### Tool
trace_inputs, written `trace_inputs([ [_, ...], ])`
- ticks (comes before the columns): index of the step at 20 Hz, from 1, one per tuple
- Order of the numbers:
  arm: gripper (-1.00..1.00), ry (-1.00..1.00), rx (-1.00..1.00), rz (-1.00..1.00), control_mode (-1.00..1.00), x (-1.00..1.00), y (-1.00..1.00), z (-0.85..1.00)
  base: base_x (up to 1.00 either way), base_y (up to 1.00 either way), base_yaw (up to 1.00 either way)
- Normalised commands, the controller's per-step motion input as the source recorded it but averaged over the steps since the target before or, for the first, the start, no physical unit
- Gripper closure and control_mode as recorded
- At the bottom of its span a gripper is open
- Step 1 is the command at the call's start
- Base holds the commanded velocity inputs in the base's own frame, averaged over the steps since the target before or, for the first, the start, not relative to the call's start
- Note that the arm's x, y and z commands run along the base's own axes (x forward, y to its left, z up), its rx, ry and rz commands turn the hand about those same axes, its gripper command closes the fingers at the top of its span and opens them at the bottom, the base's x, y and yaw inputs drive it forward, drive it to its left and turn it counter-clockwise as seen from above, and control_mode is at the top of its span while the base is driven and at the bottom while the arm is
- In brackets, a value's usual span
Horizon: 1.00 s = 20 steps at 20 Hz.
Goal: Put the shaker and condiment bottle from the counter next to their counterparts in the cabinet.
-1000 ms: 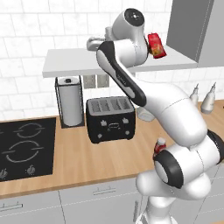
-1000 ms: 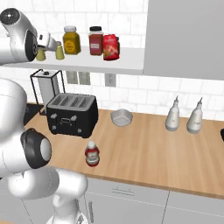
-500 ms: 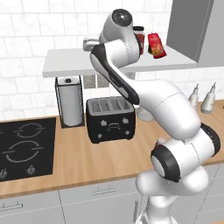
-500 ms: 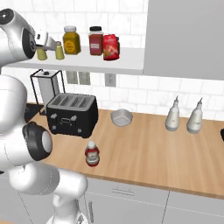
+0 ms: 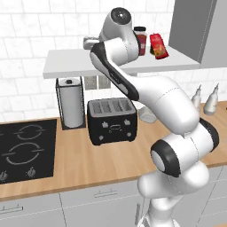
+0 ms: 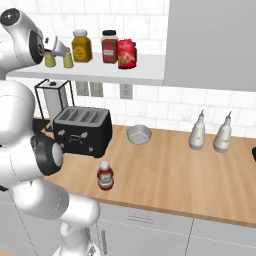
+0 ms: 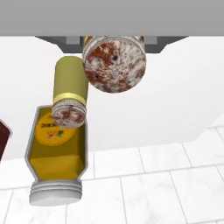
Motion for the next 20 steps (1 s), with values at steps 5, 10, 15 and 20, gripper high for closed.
trace_inputs([
  [5,1.0,0.0,0.0,0.0,-1.0,0.04,0.0,-0.09,0.0,0.0,0.0],
  [10,1.0,0.0,0.0,0.0,-1.0,0.04,0.0,-0.11,0.0,0.0,0.0],
  [15,1.0,0.0,0.0,0.0,-1.0,0.15,0.0,-0.04,0.0,0.0,0.0],
  [20,1.0,0.0,0.0,0.0,-1.0,0.14,0.0,0.0,0.0,0.0,0.0],
])
